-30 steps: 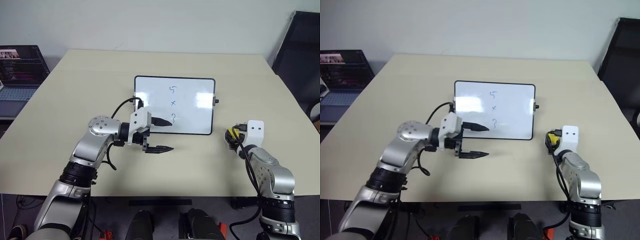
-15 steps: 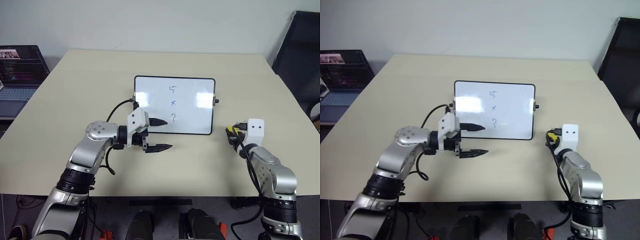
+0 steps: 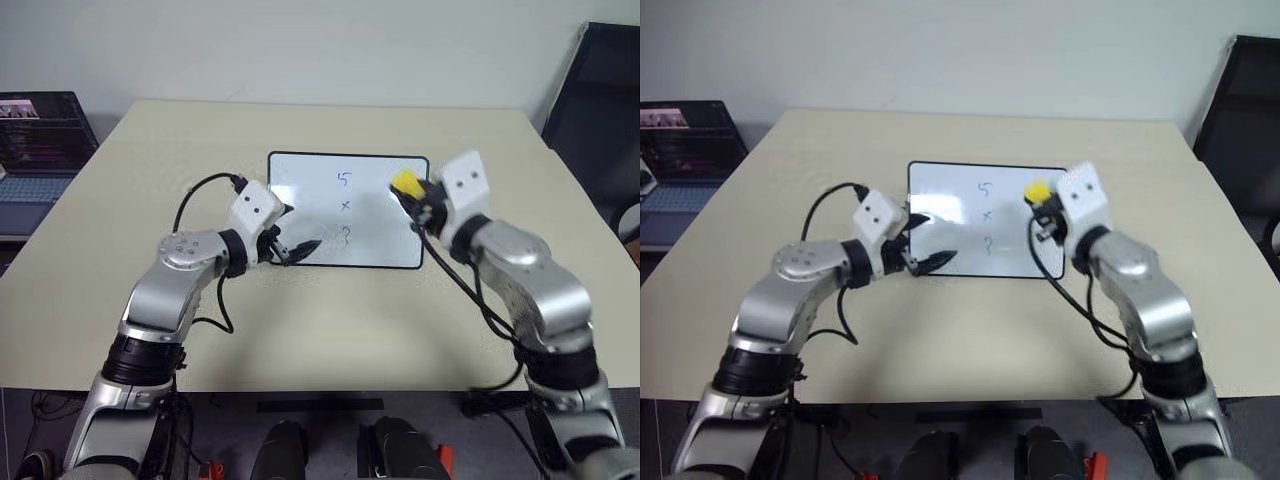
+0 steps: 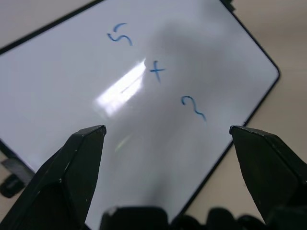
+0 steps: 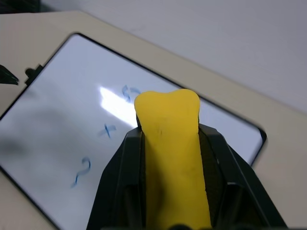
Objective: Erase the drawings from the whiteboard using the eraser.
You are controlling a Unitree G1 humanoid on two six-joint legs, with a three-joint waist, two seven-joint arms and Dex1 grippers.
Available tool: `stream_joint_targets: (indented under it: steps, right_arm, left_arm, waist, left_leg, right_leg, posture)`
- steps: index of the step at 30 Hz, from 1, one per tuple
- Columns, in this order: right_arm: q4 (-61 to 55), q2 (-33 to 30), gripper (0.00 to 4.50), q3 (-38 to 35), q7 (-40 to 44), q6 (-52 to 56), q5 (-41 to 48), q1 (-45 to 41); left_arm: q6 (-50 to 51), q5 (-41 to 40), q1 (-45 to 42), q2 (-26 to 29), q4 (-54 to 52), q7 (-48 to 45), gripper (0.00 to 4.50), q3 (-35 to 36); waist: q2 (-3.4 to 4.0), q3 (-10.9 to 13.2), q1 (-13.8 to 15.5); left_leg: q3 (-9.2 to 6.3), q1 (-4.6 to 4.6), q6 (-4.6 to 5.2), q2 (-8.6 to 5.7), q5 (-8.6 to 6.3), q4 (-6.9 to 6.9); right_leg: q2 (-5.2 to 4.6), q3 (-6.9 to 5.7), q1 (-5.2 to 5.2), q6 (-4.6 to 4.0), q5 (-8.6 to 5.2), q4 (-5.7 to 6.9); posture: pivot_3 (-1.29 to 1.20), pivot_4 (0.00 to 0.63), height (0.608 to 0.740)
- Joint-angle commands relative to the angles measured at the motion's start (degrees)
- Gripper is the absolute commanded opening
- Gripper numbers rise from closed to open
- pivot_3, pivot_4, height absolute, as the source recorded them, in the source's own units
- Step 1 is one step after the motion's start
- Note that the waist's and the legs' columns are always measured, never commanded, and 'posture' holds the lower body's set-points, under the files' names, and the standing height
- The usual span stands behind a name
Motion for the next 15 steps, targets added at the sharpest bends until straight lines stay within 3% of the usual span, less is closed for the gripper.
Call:
stream_joint_targets:
  steps: [1, 6, 15]
  right_arm:
    - [8.8, 1.9, 1.10, 3.6, 2.2, -6.6, -3.7, -6.2]
    - [23.6, 5.1, 1.10, 8.1, 5.2, -15.0, -8.7, -13.9]
    - [44.0, 9.8, 1.10, 9.9, 5.8, -25.9, -15.3, -22.1]
  left_arm:
    - [0.6, 1.1, -0.9, -0.1, -0.5, 1.5, 4.50, 0.2]
    - [1.2, 2.1, -1.4, -0.5, 0.2, 3.2, 4.50, 0.2]
    - [3.7, 1.9, -1.6, -0.9, -2.8, 3.9, 4.50, -0.4]
  waist:
    - [0.00, 0.0, 0.0]
    - [0.00, 0.0, 0.1]
    - [0.00, 0.0, 0.3]
  left_leg:
    - [0.01, 0.00, 0.00, 0.00, 0.00, 0.00]
    - [0.02, -0.29, 0.00, 0.00, 0.00, -0.04]
    - [0.00, -0.52, -0.01, -0.01, 0.00, 0.00]
  right_leg:
    - [-0.01, 0.00, 0.00, -0.08, 0.05, 0.00]
    - [-0.06, 0.00, -0.35, -0.13, 0.07, 0.07]
    - [-0.13, -0.03, -0.58, -0.16, 0.10, 0.13]
  posture:
    - [0.00, 0.150, 0.740]
    - [0.00, 0.150, 0.740]
    - [0.00, 0.150, 0.740]
